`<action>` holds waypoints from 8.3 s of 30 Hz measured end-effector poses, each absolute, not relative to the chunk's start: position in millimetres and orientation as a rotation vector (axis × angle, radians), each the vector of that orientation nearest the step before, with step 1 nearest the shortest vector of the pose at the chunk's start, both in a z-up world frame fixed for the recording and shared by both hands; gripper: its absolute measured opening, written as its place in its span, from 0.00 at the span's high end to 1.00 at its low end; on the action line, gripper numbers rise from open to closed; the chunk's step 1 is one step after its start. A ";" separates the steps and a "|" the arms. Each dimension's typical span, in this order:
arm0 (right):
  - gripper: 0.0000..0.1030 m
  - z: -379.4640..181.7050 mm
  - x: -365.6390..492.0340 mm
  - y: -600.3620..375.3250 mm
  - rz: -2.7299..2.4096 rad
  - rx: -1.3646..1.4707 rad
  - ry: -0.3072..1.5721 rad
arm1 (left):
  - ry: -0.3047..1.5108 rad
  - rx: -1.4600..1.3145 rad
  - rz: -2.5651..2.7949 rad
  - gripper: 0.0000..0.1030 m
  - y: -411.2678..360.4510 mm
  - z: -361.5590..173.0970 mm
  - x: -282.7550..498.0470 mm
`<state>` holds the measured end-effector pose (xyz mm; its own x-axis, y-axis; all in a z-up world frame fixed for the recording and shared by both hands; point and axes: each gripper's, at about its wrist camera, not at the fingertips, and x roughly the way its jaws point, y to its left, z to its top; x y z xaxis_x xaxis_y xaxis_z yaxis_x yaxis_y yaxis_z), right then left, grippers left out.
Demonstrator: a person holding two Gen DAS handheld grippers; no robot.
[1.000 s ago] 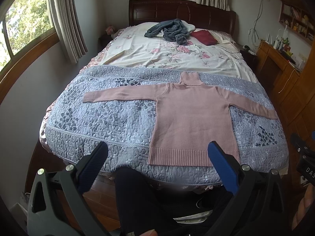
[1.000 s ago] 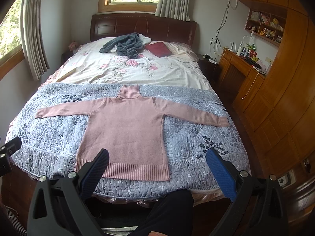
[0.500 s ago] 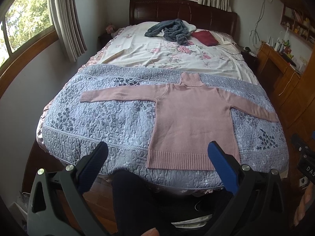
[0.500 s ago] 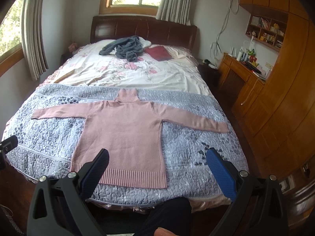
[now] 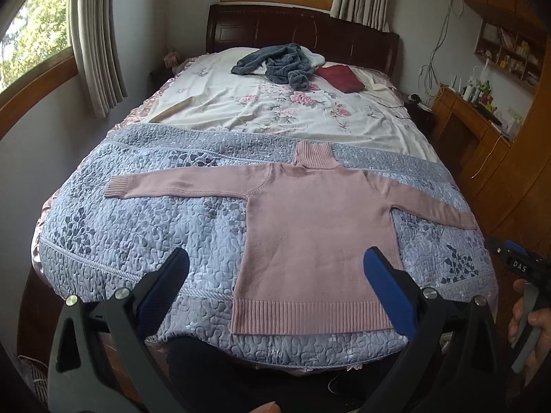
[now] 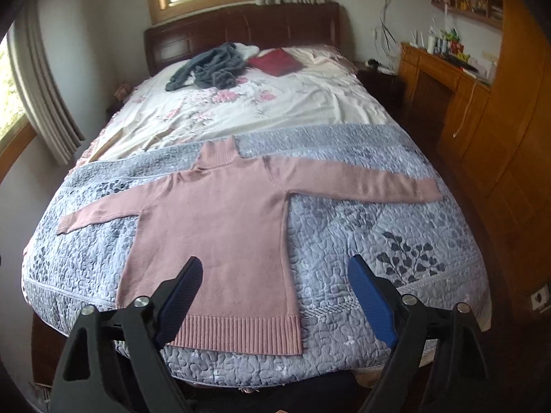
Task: Fold small clothes
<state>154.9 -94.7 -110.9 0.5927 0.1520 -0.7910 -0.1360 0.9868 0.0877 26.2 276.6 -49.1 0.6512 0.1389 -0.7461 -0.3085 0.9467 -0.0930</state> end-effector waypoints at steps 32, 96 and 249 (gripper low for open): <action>0.49 -310.7 349.0 -422.9 -0.106 1.112 0.938 | 0.897 -0.265 0.150 0.03 283.2 -103.3 135.0; 0.91 -345.8 490.7 30.6 0.270 -0.180 0.958 | 1.135 -0.759 -0.417 0.03 311.6 -295.8 427.1; 0.25 -335.1 446.4 93.6 0.725 0.526 1.358 | 0.963 -0.585 -0.061 0.97 464.4 -314.8 420.4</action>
<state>446.4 93.6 -335.1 0.0545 0.7297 -0.6816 -0.1599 0.6802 0.7154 420.4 464.4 -314.8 0.5816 -0.3019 -0.7554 -0.2043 0.8446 -0.4949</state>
